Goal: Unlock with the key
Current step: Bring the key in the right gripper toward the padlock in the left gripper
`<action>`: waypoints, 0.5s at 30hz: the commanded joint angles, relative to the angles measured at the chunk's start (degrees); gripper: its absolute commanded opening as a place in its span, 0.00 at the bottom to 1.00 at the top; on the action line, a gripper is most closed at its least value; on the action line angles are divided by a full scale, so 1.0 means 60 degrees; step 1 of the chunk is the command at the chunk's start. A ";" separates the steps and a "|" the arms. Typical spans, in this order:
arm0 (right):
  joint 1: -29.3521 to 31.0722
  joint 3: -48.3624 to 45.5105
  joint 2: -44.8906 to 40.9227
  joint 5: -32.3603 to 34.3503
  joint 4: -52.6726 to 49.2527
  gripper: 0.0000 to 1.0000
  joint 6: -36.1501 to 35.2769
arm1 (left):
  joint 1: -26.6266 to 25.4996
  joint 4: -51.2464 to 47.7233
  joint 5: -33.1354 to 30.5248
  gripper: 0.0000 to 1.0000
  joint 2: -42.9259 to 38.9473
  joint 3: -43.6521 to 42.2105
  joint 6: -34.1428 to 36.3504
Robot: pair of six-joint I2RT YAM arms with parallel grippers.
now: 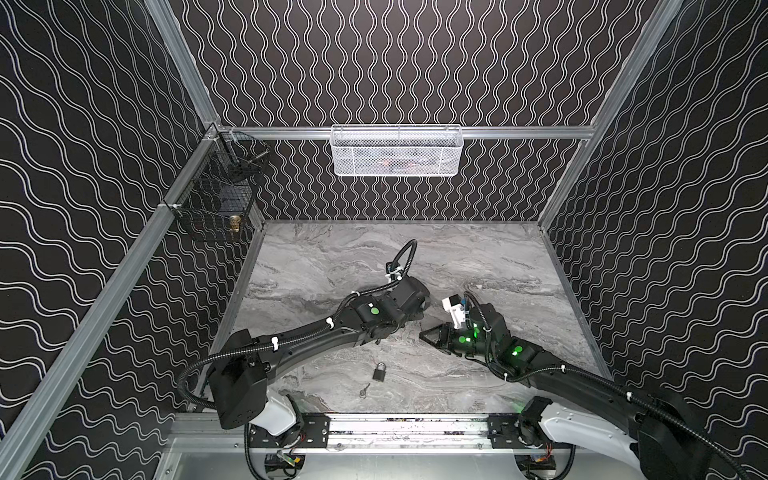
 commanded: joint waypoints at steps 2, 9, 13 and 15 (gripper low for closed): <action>0.0276 0.0034 0.0387 0.0583 0.1524 0.00 0.0468 | 0.0024 0.0130 -0.0346 0.12 -0.0081 -0.0025 -0.0260; 0.0450 0.0161 0.0965 0.0741 0.2284 0.00 0.0482 | 0.0025 -0.0075 -0.0422 0.12 -0.0101 0.0021 -0.0216; 0.0516 0.0256 0.1174 0.0828 0.2450 0.00 0.0491 | 0.0025 -0.0062 -0.0407 0.12 -0.0145 -0.0026 -0.0209; 0.0523 0.0263 0.1262 0.0830 0.2627 0.00 0.0526 | 0.0025 -0.0072 -0.0444 0.12 -0.0140 -0.0026 -0.0216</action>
